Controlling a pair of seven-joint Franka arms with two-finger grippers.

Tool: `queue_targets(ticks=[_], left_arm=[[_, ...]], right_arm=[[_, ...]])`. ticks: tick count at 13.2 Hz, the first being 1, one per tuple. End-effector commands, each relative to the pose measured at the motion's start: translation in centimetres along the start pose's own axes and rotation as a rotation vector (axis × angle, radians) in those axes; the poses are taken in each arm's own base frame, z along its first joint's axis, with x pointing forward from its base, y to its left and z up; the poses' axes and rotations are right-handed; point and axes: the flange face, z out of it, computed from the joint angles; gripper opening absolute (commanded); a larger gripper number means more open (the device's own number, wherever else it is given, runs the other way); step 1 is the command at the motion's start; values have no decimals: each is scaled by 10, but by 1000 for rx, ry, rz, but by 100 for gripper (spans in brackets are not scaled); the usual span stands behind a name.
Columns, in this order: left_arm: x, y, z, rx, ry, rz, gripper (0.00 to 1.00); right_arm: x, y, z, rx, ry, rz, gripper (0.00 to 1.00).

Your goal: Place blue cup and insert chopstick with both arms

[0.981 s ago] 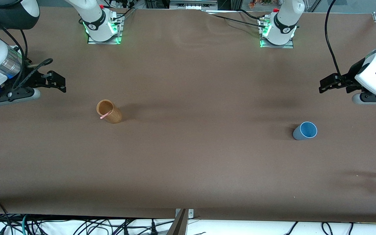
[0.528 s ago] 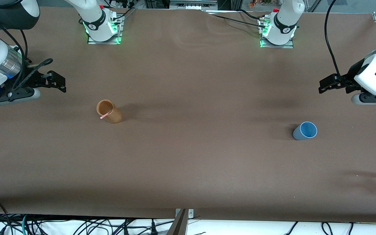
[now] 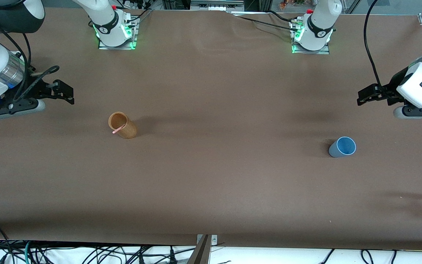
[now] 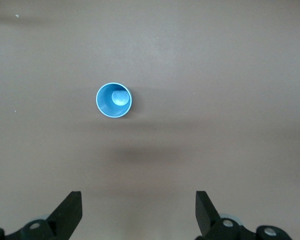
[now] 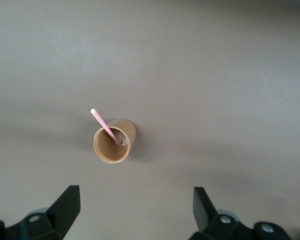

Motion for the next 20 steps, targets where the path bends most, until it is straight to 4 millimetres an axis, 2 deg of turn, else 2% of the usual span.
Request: queue_targets(ticks=[1, 10, 14, 16, 19, 20], left_arm=[[4, 0, -1, -32, -2, -4, 100], [9, 10, 5, -16, -5, 19, 100], [14, 8, 12, -16, -9, 13, 100], [17, 0, 15, -17, -12, 8, 100], [31, -4, 42, 24, -23, 10, 100], [35, -3, 63, 56, -39, 18, 100]], right_arm=[[-3, -2, -4, 6, 12, 6, 100], [-5, -1, -3, 7, 6, -2, 100], [-6, 1, -3, 7, 4, -3, 100], [-5, 2, -3, 7, 6, 0, 100], [-2, -1, 2, 6, 7, 6, 100], [-1, -3, 8, 5, 12, 3, 100]])
